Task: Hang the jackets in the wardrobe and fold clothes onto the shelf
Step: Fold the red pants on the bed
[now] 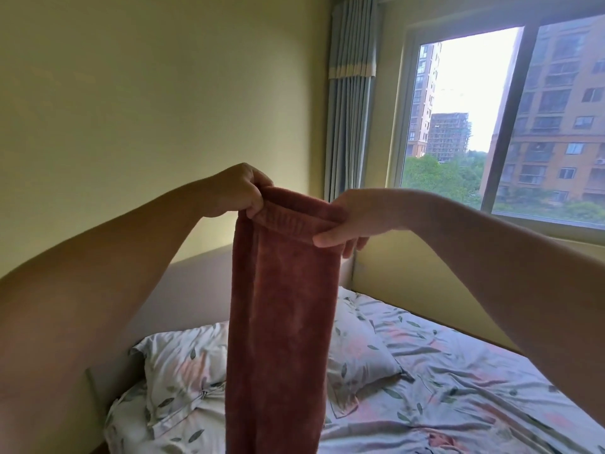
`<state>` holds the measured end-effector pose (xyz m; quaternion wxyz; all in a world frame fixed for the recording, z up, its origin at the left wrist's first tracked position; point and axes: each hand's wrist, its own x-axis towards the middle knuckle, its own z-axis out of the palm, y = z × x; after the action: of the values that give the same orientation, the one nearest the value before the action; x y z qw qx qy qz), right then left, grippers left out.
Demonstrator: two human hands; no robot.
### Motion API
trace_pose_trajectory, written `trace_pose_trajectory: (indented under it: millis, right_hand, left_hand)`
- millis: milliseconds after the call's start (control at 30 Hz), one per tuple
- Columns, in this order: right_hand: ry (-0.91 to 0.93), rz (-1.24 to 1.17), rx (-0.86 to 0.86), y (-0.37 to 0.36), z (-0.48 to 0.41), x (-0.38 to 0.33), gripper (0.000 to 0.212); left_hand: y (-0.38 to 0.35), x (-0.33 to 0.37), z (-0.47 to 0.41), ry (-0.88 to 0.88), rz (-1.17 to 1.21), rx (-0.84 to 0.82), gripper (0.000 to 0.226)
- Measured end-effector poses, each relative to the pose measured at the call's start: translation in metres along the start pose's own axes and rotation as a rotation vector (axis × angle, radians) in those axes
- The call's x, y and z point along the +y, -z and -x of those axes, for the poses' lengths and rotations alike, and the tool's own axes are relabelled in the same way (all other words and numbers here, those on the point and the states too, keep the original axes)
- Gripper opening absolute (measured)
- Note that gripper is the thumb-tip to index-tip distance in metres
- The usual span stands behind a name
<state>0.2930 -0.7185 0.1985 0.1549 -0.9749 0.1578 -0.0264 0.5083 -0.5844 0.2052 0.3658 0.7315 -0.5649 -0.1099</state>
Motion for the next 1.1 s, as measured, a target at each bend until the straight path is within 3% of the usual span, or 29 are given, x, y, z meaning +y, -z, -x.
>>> trace_pose_trajectory:
  millis: [100,167,233,367,467,533,600,733,800,967,1100]
  right_hand:
    - [0.004,0.216,0.209,0.003,-0.009,-0.015,0.04]
    - [-0.041,0.101,0.173,-0.001,-0.012,-0.017,0.034]
    - [-0.043,0.078,0.249,-0.004,-0.017,-0.012,0.033]
    - [-0.028,-0.314,0.363,-0.009,-0.022,-0.002,0.034]
    - [-0.095,-0.523,0.463,-0.014,-0.025,0.003,0.058]
    - [-0.167,-0.768,0.378,-0.014,-0.024,0.005,0.068]
    - [-0.189,-0.976,0.2,-0.01,-0.019,0.004,0.06]
    - [-0.076,-1.107,-0.042,0.001,-0.008,0.008,0.057]
    - [-0.049,-1.123,-0.077,0.006,-0.005,0.01,0.059]
    - [-0.022,-1.182,-0.096,0.009,-0.004,0.014,0.042]
    - [-0.041,-1.159,-0.181,0.009,-0.014,0.029,0.051]
  left_hand:
    - [-0.006,0.004,0.0,0.002,-0.025,0.071,0.023]
    - [-0.005,0.003,0.003,-0.002,-0.015,0.088,0.037]
    - [-0.002,-0.005,0.005,0.004,0.098,0.12,0.047]
    - [0.002,-0.025,0.012,0.057,0.508,0.051,0.043]
    - [0.001,-0.038,0.018,0.065,0.644,-0.028,0.036]
    - [0.001,-0.041,0.02,0.046,0.675,-0.041,0.053]
    - [0.003,-0.041,0.022,0.036,0.679,-0.079,0.075]
    - [0.015,-0.039,0.024,0.039,0.753,-0.229,0.087]
    - [0.02,-0.039,0.021,0.027,0.767,-0.302,0.085]
    - [0.013,-0.042,0.003,-0.053,0.788,-0.366,0.068]
    - [-0.001,-0.058,-0.02,-0.087,0.844,-0.405,0.068]
